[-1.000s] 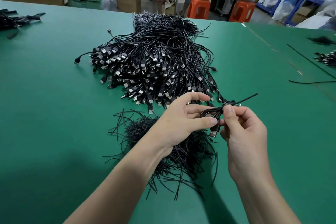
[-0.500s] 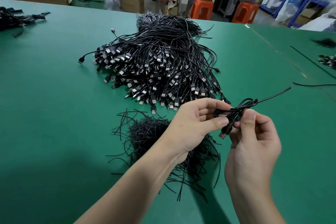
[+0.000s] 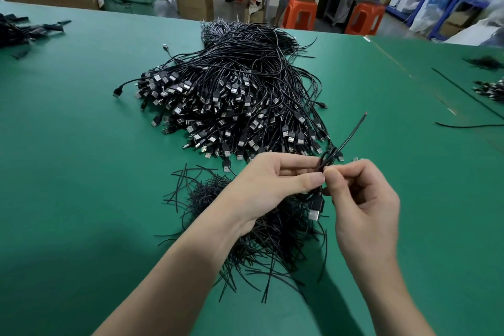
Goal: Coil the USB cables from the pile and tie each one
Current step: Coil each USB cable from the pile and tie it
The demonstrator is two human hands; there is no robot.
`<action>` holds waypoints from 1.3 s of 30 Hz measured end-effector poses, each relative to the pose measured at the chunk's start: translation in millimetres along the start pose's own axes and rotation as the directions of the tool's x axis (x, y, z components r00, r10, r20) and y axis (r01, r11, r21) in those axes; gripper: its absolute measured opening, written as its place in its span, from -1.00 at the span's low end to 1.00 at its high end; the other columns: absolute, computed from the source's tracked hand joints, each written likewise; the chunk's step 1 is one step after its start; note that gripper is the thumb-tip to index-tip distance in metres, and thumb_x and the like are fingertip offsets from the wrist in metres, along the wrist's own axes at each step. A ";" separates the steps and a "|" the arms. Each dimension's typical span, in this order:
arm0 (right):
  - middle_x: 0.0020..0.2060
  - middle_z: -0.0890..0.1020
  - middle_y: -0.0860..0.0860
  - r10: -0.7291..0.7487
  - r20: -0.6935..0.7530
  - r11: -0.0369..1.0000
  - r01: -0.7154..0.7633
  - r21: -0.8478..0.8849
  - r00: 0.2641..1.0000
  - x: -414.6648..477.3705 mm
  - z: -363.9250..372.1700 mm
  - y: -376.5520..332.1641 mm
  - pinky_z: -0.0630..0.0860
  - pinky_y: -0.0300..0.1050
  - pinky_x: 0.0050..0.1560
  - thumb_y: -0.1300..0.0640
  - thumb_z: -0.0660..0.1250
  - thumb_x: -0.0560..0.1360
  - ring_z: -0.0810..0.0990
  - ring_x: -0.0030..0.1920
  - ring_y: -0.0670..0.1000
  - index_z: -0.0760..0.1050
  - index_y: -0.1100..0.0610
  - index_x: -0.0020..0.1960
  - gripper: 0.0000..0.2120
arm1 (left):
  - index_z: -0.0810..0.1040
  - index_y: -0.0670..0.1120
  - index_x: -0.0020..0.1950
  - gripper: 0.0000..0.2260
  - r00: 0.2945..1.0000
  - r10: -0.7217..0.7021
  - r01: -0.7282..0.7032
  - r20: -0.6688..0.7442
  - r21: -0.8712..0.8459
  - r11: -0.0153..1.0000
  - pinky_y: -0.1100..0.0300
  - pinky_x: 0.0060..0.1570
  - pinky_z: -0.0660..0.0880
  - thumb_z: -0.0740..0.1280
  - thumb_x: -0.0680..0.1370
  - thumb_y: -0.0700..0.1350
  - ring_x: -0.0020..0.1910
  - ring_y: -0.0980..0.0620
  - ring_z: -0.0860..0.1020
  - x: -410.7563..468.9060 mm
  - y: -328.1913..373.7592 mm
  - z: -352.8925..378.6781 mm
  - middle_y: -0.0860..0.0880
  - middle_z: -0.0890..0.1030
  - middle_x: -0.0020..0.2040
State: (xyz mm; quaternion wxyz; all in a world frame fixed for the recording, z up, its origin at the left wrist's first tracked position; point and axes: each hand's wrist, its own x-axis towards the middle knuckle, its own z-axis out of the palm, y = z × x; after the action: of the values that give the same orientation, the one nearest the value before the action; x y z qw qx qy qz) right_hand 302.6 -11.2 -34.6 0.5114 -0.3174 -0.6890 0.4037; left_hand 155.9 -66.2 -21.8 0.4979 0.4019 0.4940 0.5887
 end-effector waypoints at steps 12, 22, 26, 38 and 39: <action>-0.41 0.45 -0.08 0.538 0.230 0.588 -0.557 0.587 0.811 4.9 0.9 -9.8 0.33 -0.35 -0.49 0.28 0.34 0.51 0.33 -0.44 -0.16 0.61 0.05 -0.24 -0.78 | 0.73 0.02 0.12 -0.81 0.733 0.671 -0.510 0.116 0.746 0.428 0.05 0.22 0.44 0.50 0.55 -0.20 0.18 0.08 0.52 1.4 -4.5 2.6 0.11 0.63 0.09; -0.09 0.63 0.05 0.500 0.430 0.686 -0.647 0.334 0.752 11.6 -26.0 -2.6 0.52 -0.13 -0.22 -0.06 0.42 0.48 0.61 -0.18 0.00 0.59 0.06 0.10 -0.73 | 0.74 -0.08 0.16 -0.79 0.834 0.537 -0.447 0.124 0.723 0.526 0.13 0.14 0.51 0.38 0.62 -0.29 0.08 0.11 0.57 2.7 -17.8 -0.9 0.06 0.63 0.02; -0.23 0.64 0.03 0.454 0.236 0.854 -0.495 0.161 0.859 29.1 -39.2 8.2 0.53 -0.22 -0.32 0.12 0.52 0.41 0.60 -0.26 0.00 0.62 0.05 -0.06 -0.86 | 0.67 0.12 0.30 -0.72 0.937 0.265 -0.349 0.227 0.641 0.684 0.20 0.23 0.55 0.37 0.66 -0.17 0.13 0.21 0.63 7.0 -1.9 -16.3 0.20 0.70 0.12; 0.09 0.41 -0.11 0.244 0.137 0.735 -0.091 -0.672 0.960 32.5 -46.8 26.2 0.31 -0.13 0.19 0.01 0.43 0.55 0.42 0.20 -0.06 0.54 -0.04 0.11 -0.84 | 0.64 -0.17 0.20 -0.69 0.795 0.399 0.392 -0.456 0.890 0.235 -0.06 0.14 0.58 0.40 0.62 0.04 0.06 -0.15 0.63 106.0 29.2 -148.0 -0.12 0.69 0.02; 0.09 0.42 -0.14 0.258 0.168 0.755 -0.090 -0.649 0.951 27.8 -41.3 24.8 0.30 -0.16 0.18 0.00 0.42 0.56 0.42 0.19 -0.11 0.53 -0.07 0.09 -0.86 | 0.64 -0.18 0.18 -0.67 0.801 0.391 0.417 -0.454 0.891 0.180 -0.09 0.14 0.58 0.41 0.62 0.07 0.08 -0.21 0.63 111.1 30.6 -152.4 -0.16 0.69 0.03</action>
State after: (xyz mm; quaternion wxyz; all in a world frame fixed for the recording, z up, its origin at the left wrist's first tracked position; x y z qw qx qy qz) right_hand 335.2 33.7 -37.8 0.2441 -0.4813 -0.8099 0.2300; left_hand -17.1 15.0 -22.6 -0.0587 0.4097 0.8838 0.2183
